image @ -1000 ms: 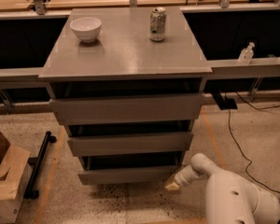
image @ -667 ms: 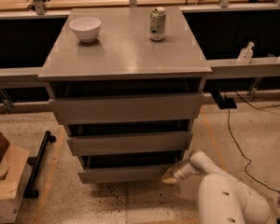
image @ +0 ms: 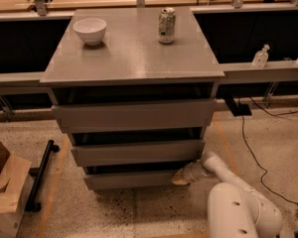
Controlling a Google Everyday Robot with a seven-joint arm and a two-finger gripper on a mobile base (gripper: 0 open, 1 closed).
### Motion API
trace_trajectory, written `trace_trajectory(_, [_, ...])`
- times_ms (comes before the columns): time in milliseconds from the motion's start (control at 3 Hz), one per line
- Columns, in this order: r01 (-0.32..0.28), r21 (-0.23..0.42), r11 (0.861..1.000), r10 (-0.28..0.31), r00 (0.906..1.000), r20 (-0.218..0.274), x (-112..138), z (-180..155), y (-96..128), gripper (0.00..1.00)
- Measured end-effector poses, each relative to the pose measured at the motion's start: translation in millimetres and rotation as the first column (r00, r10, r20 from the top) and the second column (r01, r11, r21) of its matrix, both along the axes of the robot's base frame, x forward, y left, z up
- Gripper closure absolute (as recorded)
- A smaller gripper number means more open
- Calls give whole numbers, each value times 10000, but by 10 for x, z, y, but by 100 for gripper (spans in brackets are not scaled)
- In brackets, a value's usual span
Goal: Close bottom drawer
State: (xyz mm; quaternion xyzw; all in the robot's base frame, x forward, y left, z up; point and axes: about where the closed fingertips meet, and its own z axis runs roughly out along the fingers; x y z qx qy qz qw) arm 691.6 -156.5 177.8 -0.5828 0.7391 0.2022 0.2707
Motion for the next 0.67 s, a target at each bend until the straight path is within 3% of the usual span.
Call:
trace_trajectory(333, [-12,11,10000,11,10000,61,-5,14,-7,100])
trace_trajectory(667, [-113,95,9999,106,9978,660,191,159,-1,100])
